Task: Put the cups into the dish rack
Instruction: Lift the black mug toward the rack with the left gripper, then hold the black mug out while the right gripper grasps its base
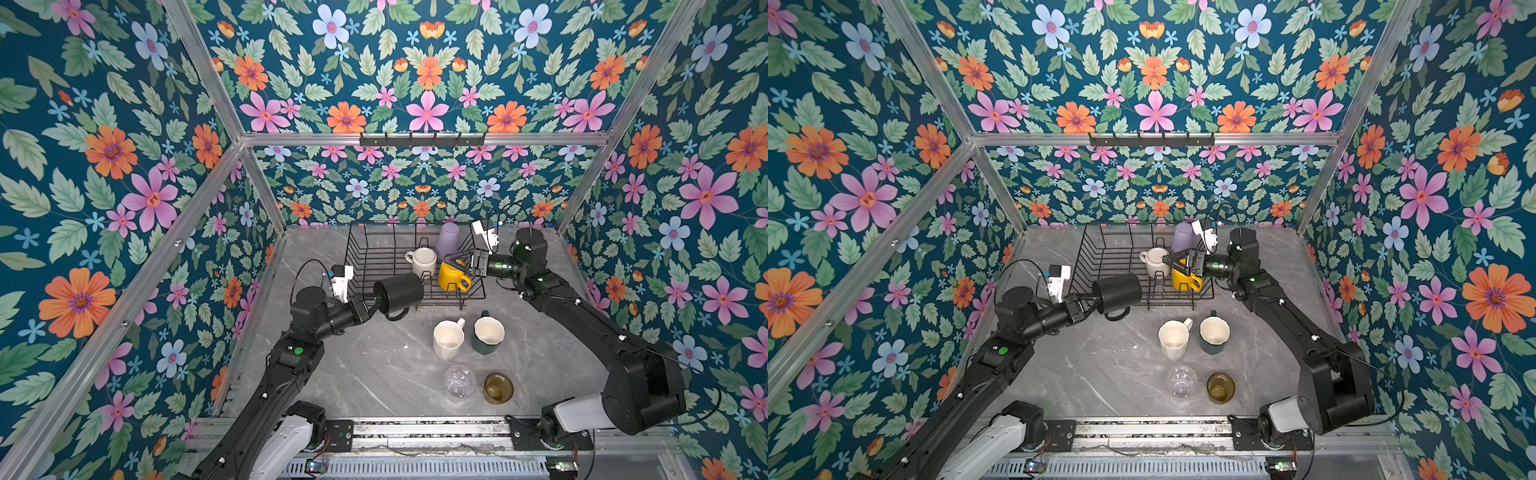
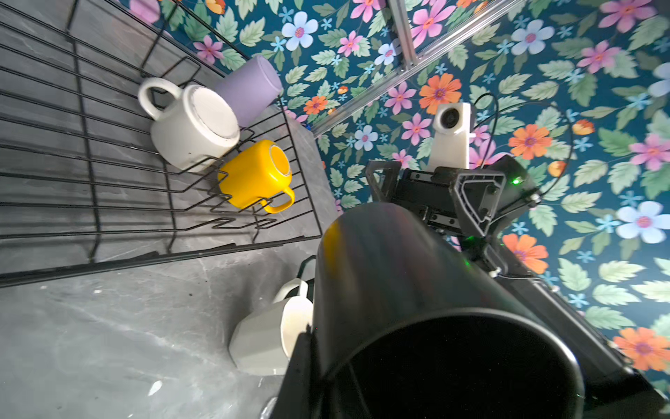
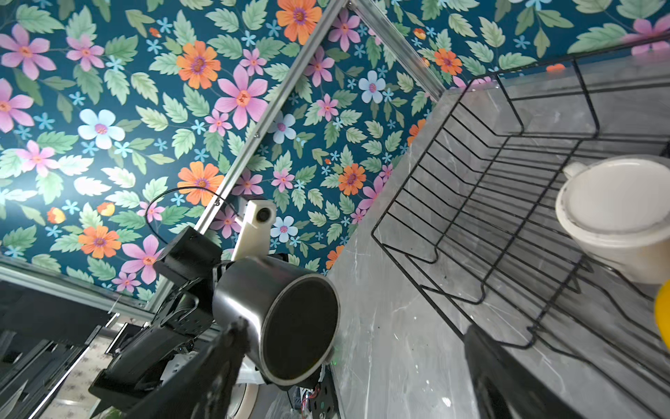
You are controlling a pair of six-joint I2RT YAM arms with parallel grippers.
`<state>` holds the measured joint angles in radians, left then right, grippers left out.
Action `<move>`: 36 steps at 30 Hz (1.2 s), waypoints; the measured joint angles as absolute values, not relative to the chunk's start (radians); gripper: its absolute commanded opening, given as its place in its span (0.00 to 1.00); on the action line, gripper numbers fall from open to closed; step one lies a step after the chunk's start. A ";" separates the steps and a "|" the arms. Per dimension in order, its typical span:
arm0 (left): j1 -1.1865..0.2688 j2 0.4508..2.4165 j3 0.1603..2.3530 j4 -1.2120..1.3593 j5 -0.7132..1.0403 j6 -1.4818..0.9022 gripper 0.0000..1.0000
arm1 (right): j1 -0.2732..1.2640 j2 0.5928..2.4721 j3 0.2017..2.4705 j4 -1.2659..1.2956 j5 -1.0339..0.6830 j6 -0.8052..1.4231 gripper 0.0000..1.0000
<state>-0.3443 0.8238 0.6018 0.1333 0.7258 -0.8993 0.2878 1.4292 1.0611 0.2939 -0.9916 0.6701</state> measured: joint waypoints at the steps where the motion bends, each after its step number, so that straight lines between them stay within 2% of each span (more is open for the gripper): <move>1: -0.339 0.833 0.593 0.174 0.750 -0.923 0.00 | 0.288 1.429 1.056 0.313 -0.997 0.681 0.95; 6: -0.326 0.892 0.540 0.428 0.851 -1.064 0.00 | 0.303 1.429 1.038 0.392 -1.025 0.702 0.95; 13: -0.321 0.918 0.516 0.582 0.904 -1.161 0.00 | 0.376 1.416 1.045 0.409 -1.048 0.656 0.95; 36: -0.316 0.904 0.506 0.681 0.959 -1.210 0.00 | 0.515 1.390 1.090 0.412 -1.065 0.488 0.97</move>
<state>-0.3157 0.9035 0.5064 0.6811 0.9592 -1.2102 0.5152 1.3903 1.0901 0.4118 -1.0653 0.4881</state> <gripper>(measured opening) 0.091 0.970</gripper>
